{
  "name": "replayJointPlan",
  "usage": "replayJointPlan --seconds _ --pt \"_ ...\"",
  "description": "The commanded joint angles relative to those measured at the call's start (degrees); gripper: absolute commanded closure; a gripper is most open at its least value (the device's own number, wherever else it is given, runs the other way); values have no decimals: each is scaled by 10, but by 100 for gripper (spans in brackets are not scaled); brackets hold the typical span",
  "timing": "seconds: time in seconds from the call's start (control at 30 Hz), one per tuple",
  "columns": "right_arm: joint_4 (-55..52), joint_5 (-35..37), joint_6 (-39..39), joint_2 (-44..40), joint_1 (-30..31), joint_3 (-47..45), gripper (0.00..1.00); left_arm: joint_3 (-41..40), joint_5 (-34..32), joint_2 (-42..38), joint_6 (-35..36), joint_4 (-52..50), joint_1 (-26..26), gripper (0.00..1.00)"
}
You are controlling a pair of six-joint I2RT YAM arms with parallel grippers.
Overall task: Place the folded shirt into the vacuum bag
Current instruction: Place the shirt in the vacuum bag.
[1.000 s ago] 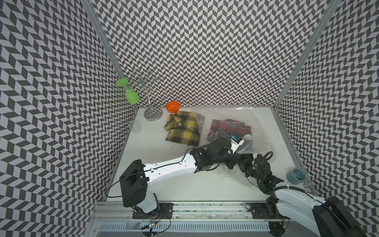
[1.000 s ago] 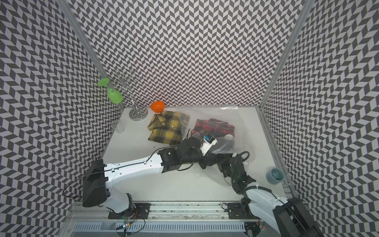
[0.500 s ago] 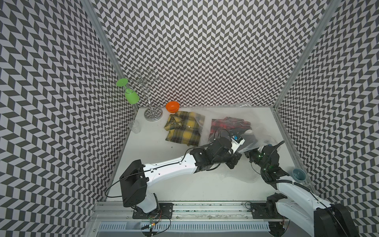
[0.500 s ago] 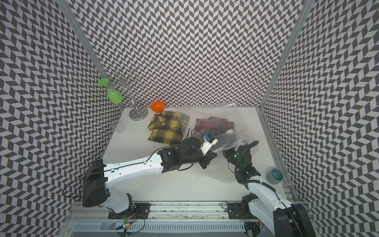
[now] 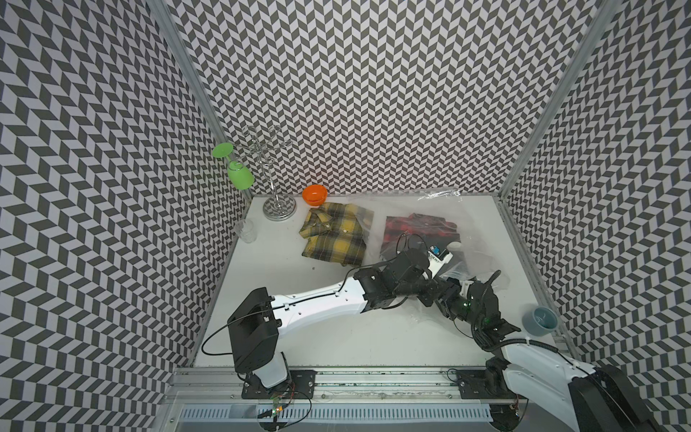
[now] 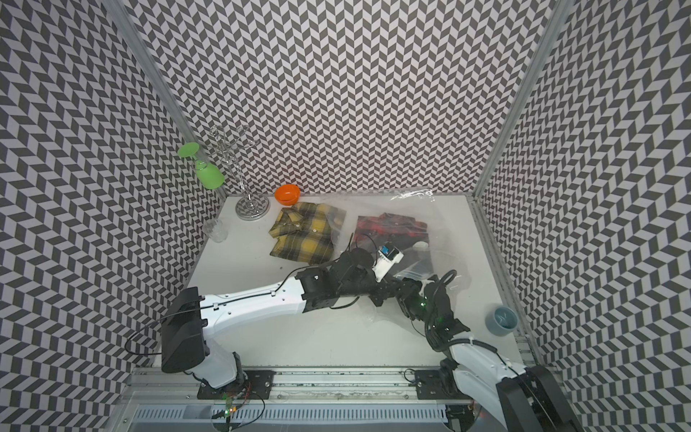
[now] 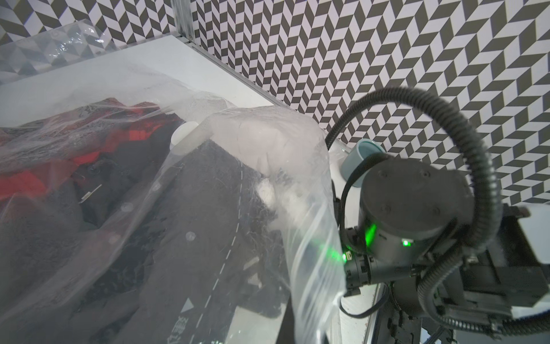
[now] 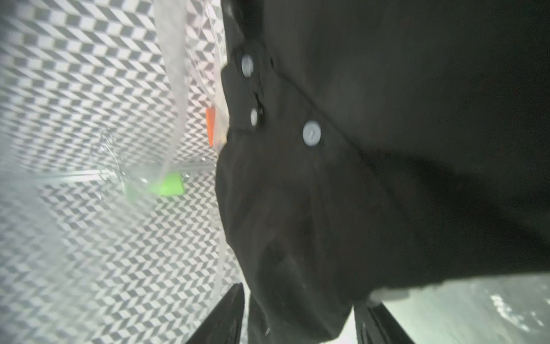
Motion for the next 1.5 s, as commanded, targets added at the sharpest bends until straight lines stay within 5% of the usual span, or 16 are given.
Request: replayJointPlan --seconds 0.0,0.2,0.37,0.53,0.7,0.93,1.13,1.3,1.47 --pt "83 22 42 35 31 -3 38 26 15 5 -2 11 -10 100" --pt "157 23 50 149 40 50 40 37 9 8 2 0 -19 100" --pt "155 25 19 132 8 109 71 16 -5 -11 0 -7 -21 100" --pt "141 20 -27 76 -91 145 87 -2 -7 -26 -6 -1 -21 100" --pt "123 -3 -86 55 -103 203 90 12 3 -33 -11 1 -25 100" --pt "227 90 -65 160 44 120 89 25 10 -34 -14 6 -27 100" --pt "323 76 -38 272 60 86 77 24 14 -25 -16 5 -28 100" --pt "283 80 -36 247 65 116 52 22 16 -26 -15 7 -29 100" --pt "241 145 -45 198 31 140 87 21 19 -31 -22 10 -38 100"
